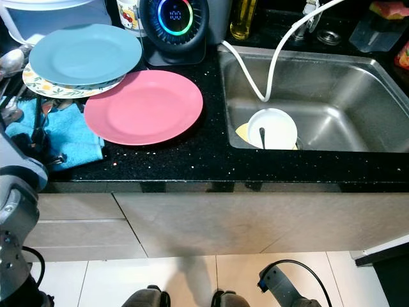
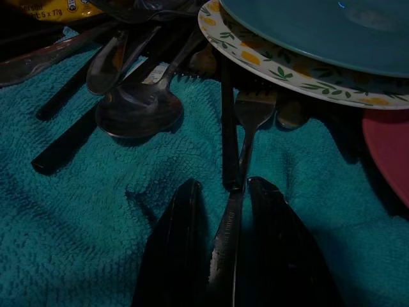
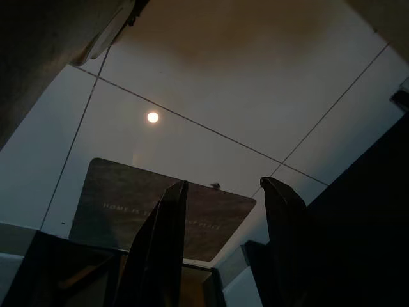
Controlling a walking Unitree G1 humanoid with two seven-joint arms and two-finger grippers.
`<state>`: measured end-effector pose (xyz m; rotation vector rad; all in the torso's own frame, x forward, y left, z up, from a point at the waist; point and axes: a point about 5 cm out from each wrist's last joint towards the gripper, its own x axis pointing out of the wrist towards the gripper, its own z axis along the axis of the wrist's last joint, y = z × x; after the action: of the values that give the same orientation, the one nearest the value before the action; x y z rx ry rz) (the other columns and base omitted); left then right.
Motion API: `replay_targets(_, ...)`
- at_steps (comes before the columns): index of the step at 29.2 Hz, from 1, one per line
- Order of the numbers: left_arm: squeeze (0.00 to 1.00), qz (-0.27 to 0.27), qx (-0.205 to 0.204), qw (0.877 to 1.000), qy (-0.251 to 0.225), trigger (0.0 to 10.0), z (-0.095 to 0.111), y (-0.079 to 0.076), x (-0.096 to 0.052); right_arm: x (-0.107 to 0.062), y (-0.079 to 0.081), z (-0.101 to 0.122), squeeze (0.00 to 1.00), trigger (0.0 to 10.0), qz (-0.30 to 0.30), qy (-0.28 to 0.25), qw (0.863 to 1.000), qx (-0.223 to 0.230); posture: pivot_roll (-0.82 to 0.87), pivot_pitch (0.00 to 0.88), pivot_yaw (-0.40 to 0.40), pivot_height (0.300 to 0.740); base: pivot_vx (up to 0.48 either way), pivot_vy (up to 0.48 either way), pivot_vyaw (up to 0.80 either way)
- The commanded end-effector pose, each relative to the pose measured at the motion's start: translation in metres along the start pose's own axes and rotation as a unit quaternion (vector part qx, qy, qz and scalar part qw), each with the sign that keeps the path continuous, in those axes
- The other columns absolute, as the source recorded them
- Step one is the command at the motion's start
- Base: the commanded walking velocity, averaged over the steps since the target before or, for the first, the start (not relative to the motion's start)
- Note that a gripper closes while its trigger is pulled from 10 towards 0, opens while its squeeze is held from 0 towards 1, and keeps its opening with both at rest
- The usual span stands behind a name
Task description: Kitchen organization
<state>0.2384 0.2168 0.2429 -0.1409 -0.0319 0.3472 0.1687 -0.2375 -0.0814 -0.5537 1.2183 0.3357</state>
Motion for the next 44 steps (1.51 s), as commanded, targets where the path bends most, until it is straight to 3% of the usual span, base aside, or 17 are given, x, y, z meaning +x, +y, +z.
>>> replay_targets(1,0.00,-0.009,-0.014,0.999,0.034,10.0,-0.011,-0.002,0.001,0.000,0.001,-0.012,0.00,10.0,0.001,0.017,1.000,0.004,0.19,0.161,-0.068,0.740,0.000,0.000,0.00)
replay_targets(14,0.00,-0.027,-0.050,0.994,0.098,10.0,-0.029,-0.005,-0.001,0.000,0.001,-0.012,0.00,10.0,-0.002,0.016,1.000,0.006,0.19,0.157,-0.062,0.740,0.000,0.000,0.00)
replay_targets(15,0.00,-0.031,-0.064,0.991,0.111,0.0,-0.033,-0.006,-0.002,0.000,0.001,-0.012,0.00,10.0,-0.002,0.016,1.000,0.006,0.19,0.154,-0.063,0.740,0.000,0.000,0.00)
replay_targets(27,0.00,-0.027,-0.099,0.976,0.190,0.0,-0.056,-0.004,-0.010,-0.001,-0.003,-0.015,0.00,10.0,-0.009,0.018,1.000,0.010,0.18,0.155,-0.062,0.740,0.000,0.000,0.00)
replay_targets(34,0.00,-0.028,-0.127,0.970,0.207,0.0,-0.059,-0.005,-0.012,-0.001,-0.003,-0.015,0.00,10.0,-0.011,0.018,1.000,0.010,0.18,0.156,-0.062,0.740,0.000,0.000,0.00)
replay_targets(38,0.00,-0.029,-0.149,0.970,0.190,0.0,-0.054,-0.005,-0.008,-0.001,-0.003,-0.014,0.00,10.0,-0.011,0.017,1.000,0.011,0.18,0.156,-0.062,0.740,0.000,0.000,0.00)
replay_targets(42,0.00,-0.101,-0.199,0.970,0.097,0.0,-0.020,-0.021,-0.001,-0.001,-0.003,-0.014,0.00,10.0,-0.011,0.016,1.000,0.011,0.19,0.156,-0.064,0.740,0.000,0.000,0.00)
replay_targets(44,0.00,-0.120,-0.208,0.967,0.080,0.0,-0.013,-0.026,-0.001,-0.001,-0.003,-0.014,0.00,10.0,-0.011,0.016,1.000,0.011,0.19,0.156,-0.063,0.740,0.000,0.000,0.00)
